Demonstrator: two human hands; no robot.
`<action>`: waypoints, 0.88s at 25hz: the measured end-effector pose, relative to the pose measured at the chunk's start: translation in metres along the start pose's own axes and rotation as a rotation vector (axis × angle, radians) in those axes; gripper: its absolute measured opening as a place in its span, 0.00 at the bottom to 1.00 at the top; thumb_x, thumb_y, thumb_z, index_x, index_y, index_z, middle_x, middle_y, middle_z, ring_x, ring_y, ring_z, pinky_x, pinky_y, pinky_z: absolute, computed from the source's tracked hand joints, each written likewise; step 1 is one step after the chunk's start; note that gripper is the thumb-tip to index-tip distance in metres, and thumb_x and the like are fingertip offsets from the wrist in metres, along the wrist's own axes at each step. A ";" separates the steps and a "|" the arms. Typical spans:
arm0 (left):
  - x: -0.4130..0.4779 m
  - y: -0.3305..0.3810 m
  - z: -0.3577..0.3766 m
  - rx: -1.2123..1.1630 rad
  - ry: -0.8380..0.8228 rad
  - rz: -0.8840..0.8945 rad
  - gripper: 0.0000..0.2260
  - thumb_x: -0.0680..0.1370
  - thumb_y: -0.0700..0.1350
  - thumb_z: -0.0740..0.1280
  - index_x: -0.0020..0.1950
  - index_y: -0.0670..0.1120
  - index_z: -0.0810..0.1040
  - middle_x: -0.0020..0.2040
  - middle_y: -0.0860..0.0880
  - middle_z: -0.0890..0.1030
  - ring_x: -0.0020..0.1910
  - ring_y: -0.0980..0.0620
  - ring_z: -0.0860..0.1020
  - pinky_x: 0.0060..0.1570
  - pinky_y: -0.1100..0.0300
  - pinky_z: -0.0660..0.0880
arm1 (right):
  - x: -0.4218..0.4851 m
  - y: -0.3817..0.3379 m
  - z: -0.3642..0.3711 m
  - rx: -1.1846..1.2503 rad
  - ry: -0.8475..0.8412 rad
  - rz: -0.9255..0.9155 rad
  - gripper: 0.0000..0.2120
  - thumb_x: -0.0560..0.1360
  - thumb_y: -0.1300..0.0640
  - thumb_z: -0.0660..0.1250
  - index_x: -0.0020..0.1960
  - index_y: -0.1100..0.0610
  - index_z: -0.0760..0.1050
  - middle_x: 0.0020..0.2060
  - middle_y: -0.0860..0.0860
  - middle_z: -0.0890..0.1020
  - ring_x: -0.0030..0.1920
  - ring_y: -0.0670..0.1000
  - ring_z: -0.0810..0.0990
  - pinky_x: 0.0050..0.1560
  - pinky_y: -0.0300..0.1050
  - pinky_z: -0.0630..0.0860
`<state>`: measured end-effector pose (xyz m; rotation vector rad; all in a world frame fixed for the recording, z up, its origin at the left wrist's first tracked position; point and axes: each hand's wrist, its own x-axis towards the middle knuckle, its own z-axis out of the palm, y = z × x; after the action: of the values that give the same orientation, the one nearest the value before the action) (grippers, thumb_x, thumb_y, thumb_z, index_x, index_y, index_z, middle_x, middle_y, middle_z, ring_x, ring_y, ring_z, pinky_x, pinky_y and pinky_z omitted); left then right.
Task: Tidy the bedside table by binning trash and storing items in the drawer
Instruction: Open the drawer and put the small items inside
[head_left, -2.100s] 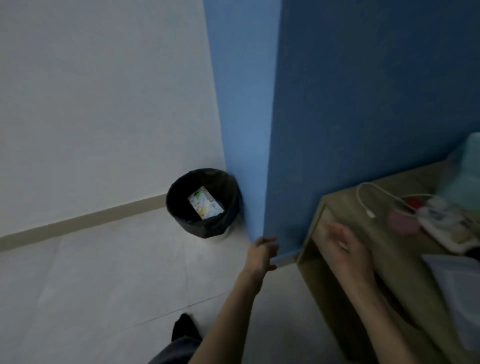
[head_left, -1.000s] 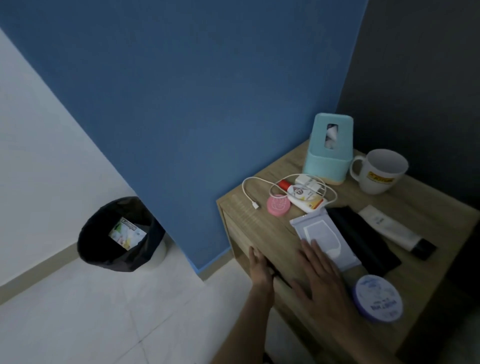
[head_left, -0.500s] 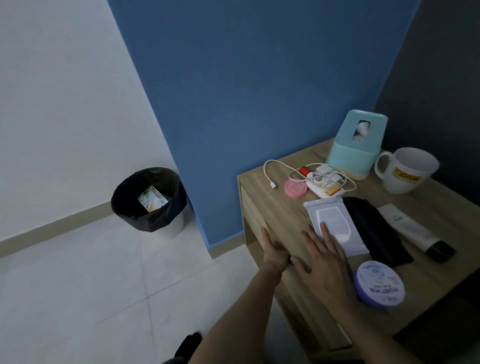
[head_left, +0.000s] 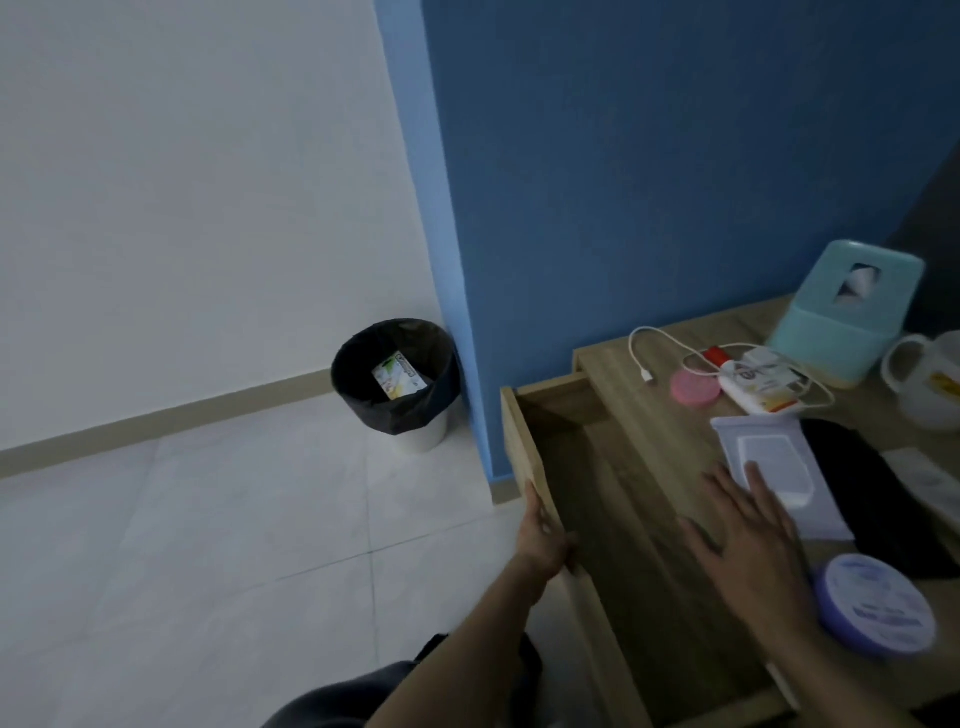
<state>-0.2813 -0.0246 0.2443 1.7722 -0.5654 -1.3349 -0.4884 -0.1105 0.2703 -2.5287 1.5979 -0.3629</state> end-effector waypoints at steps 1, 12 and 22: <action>-0.003 -0.004 -0.010 0.017 0.004 0.000 0.42 0.72 0.41 0.69 0.75 0.61 0.44 0.72 0.47 0.63 0.69 0.42 0.65 0.64 0.42 0.71 | 0.000 0.002 0.001 -0.007 -0.001 0.000 0.28 0.72 0.45 0.65 0.69 0.55 0.69 0.69 0.52 0.71 0.74 0.54 0.57 0.67 0.56 0.62; -0.020 -0.034 -0.067 0.141 0.107 0.055 0.42 0.70 0.48 0.71 0.74 0.61 0.48 0.69 0.49 0.69 0.66 0.45 0.70 0.61 0.47 0.75 | -0.002 -0.005 -0.005 -0.056 -0.027 0.070 0.35 0.68 0.37 0.50 0.63 0.59 0.74 0.61 0.57 0.79 0.70 0.56 0.63 0.61 0.57 0.68; -0.048 0.029 -0.032 0.314 0.472 0.301 0.25 0.77 0.42 0.64 0.73 0.49 0.61 0.75 0.48 0.61 0.75 0.45 0.58 0.72 0.44 0.60 | -0.011 -0.008 -0.044 0.174 0.155 0.074 0.24 0.73 0.54 0.61 0.66 0.63 0.70 0.68 0.62 0.71 0.72 0.55 0.59 0.69 0.55 0.60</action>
<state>-0.2642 0.0065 0.2979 2.0672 -0.7633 -0.6143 -0.4979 -0.0959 0.3135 -2.3557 1.6272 -0.6730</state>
